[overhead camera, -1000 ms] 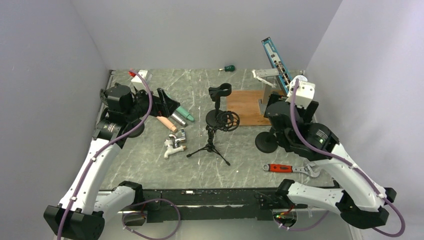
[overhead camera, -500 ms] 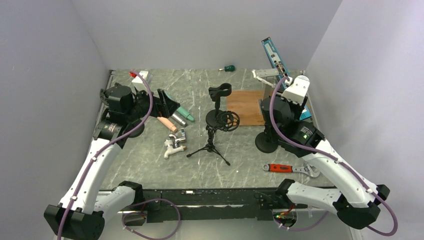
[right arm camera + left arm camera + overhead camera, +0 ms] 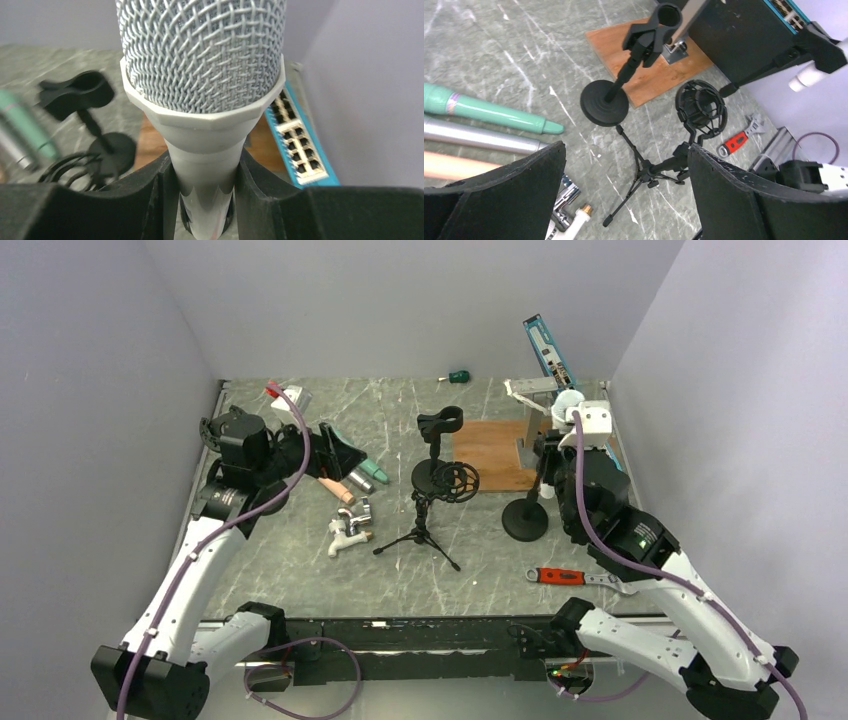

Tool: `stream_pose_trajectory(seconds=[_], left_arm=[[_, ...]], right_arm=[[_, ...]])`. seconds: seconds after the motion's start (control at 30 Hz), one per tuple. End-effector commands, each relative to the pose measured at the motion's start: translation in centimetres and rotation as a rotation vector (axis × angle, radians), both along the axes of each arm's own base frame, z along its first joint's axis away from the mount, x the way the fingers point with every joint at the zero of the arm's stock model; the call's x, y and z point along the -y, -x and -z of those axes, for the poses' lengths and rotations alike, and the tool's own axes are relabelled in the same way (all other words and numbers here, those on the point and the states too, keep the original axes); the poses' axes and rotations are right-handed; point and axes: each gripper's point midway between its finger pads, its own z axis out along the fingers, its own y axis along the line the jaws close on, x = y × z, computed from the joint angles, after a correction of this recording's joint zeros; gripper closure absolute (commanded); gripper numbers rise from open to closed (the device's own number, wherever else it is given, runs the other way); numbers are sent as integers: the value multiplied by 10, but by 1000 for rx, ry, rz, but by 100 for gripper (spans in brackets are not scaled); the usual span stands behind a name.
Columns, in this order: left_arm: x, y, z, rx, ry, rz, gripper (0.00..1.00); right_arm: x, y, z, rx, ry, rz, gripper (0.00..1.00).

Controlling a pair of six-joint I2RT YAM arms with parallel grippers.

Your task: Remove the microphone from the stand

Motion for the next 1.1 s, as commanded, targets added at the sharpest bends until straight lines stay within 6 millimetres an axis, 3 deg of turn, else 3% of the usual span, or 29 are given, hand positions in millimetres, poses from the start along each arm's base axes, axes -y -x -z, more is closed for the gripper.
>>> stream_pose_trajectory(seconds=[0.0,0.13,0.37,0.47,0.8,1.07], left_arm=[[23,12,-21,106,74,172,6],[41,31,-35,194,133,339,4],[85,103,-61,408,235,706,1],[109,120,-69,488,227,749,1],[192,114,-84,467,223,827,4],[218,111,-82,552,214,863,1]], right_arm=[[-61,9,-10,47,22,-416,100],[-90,23,-2,21,26,-607,100],[-106,37,-4,29,-24,-721,100],[-110,43,-7,38,-37,-758,100],[-105,64,-11,17,-73,-815,100],[-109,82,-7,29,-132,-886,100]])
